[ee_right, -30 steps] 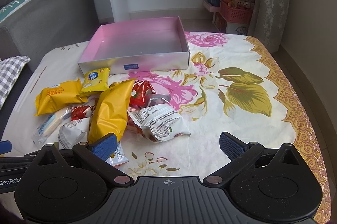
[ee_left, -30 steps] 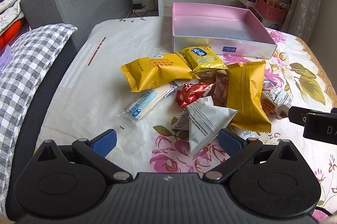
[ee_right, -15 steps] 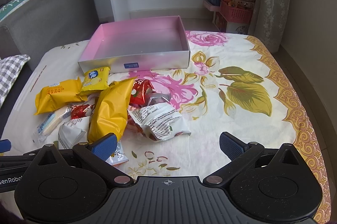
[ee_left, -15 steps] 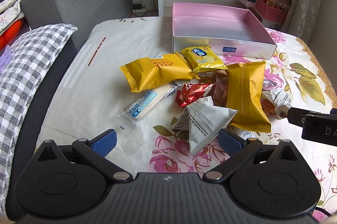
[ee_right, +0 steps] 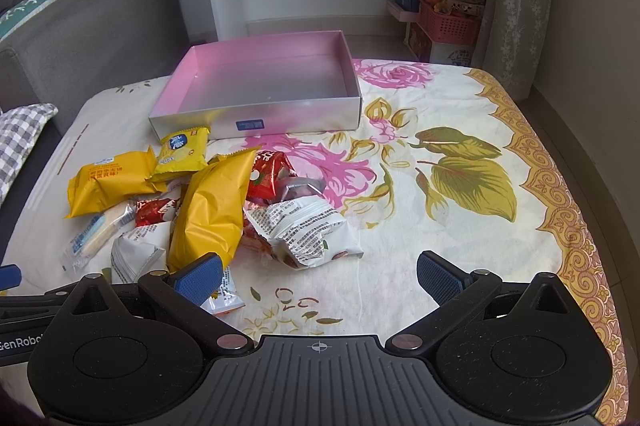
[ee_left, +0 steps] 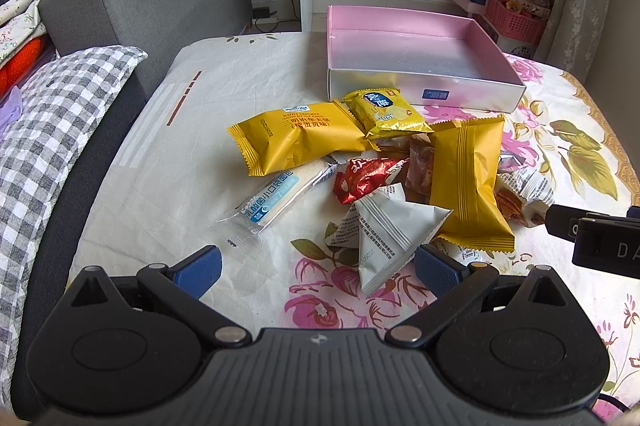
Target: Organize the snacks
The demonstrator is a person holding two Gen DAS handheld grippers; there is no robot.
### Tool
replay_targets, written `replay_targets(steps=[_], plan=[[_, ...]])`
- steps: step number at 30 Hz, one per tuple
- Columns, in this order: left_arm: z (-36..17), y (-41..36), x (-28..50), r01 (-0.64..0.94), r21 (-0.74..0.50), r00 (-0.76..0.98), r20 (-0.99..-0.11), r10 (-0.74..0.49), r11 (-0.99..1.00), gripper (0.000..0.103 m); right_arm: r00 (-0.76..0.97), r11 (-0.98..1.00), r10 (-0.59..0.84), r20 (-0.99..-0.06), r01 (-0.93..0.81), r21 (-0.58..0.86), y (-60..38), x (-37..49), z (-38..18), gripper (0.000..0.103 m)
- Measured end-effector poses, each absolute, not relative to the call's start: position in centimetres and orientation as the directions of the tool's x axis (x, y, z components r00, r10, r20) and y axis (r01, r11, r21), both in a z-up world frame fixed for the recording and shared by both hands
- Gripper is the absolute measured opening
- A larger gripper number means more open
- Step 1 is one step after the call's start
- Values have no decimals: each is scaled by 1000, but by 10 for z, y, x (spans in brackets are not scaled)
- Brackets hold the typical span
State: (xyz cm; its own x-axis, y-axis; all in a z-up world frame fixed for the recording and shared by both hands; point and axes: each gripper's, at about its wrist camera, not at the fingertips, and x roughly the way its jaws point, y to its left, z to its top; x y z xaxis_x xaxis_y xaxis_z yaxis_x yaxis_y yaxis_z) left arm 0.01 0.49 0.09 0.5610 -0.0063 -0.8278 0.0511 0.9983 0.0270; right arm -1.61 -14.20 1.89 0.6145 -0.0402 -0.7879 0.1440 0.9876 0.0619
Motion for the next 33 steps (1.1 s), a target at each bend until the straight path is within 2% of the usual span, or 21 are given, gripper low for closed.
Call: replay_targets(steps=[15,29,33], plan=[[4,6,1,56,26,564,-826,-11,998,103,609,990,-27,-792,128,65,-138,-15,18,103],[6,18,17,130,29,601,-798,-55,991,102,549,979,163,-820,15,204,-136,3,18,101],[8,29,35,147,-8,571,-816,-92,989,96,532,973,201,-823,-9,232,-137,16,16,98]])
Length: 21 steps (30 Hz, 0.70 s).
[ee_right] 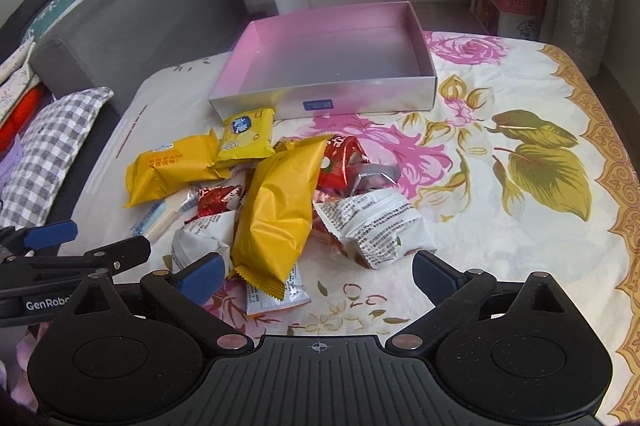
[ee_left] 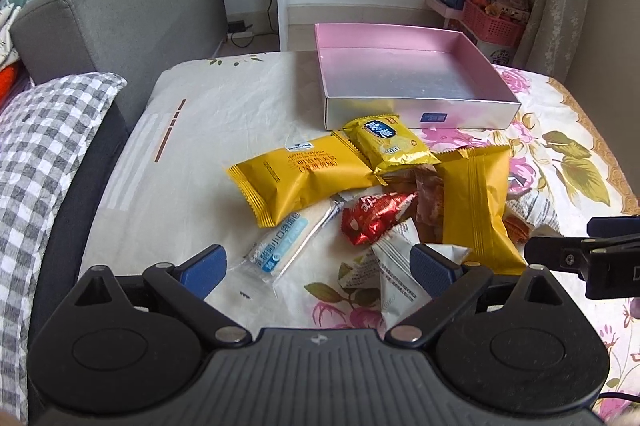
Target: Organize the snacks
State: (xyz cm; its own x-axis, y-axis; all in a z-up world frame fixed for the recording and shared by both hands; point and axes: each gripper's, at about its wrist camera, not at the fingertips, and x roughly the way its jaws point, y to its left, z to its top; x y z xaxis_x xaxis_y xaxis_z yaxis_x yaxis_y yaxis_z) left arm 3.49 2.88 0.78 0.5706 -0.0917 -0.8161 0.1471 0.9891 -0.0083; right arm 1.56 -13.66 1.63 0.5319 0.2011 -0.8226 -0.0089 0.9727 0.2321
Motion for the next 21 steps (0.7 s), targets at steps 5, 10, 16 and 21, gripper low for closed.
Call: replay_targets(steps=[5,10,16,21], plan=[[2,40,55,152,-58,582,-802,-137,987,91,527,945,281,-802,-9,326,-144,32,6,87],[-4,47,77,185,-100,580,-792,-191,978,78,503,896,374,-779,19,443,-148,42,-8,77],[-3,59,93,183,-138,584,-781,-220,973,81,507,865,405,-761,55,498,-151,53,-6,67],[2,64,98,290,-102,577,-774,-259,951,94,521,875,382,-764,63,480,-155,56,3,61]])
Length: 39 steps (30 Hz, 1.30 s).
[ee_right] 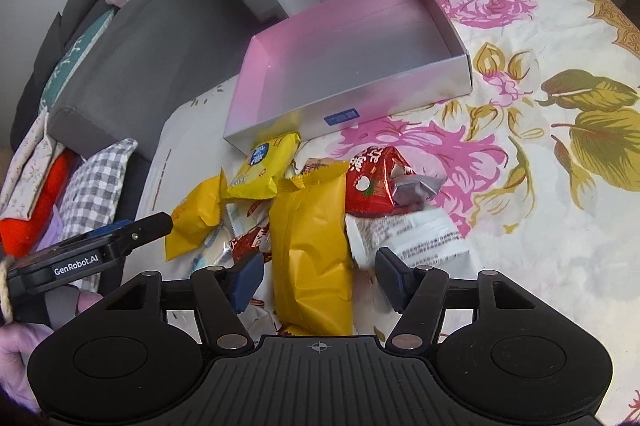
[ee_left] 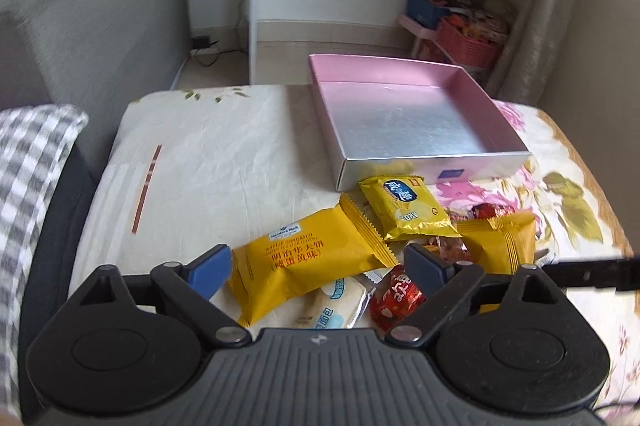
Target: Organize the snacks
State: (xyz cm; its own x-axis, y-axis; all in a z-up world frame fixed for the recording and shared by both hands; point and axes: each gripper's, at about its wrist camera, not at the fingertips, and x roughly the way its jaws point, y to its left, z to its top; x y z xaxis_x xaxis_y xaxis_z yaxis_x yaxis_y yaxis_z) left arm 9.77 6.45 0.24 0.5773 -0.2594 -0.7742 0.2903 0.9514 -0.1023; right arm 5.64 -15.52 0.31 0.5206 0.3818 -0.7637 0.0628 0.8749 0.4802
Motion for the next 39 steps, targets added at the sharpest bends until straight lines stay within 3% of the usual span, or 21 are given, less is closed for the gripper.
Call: replay_targets(steps=[8,11,20,24,30,33,39], plan=[[-21,63,109,473,49,581,-768,-270,880,91,474,854,439,-764,45,519,-143,61,-2,61],[-32,61,112,514,51,556,-780,-288,856,91,453,860,435,-778,46,508,-135,63,-9,61],[-48,53,124,479,78,565,-790,-239,875,84,433,882,413,-801,28,470,-117,73,-27,62],[-49,52,125,459,90,576,-787,-220,884,73,421,884,411,-809,31,466,-113,77,-35,60],[-48,50,122,447,121,597,-778,-195,886,57,421,889,407,-810,19,457,-111,76,-39,47],[-45,50,123,421,120,605,-776,-180,899,42,432,883,418,-799,16,470,-111,75,-35,41],[-36,58,125,368,66,602,-777,-184,928,39,466,872,431,-773,3,489,-115,73,-22,39]])
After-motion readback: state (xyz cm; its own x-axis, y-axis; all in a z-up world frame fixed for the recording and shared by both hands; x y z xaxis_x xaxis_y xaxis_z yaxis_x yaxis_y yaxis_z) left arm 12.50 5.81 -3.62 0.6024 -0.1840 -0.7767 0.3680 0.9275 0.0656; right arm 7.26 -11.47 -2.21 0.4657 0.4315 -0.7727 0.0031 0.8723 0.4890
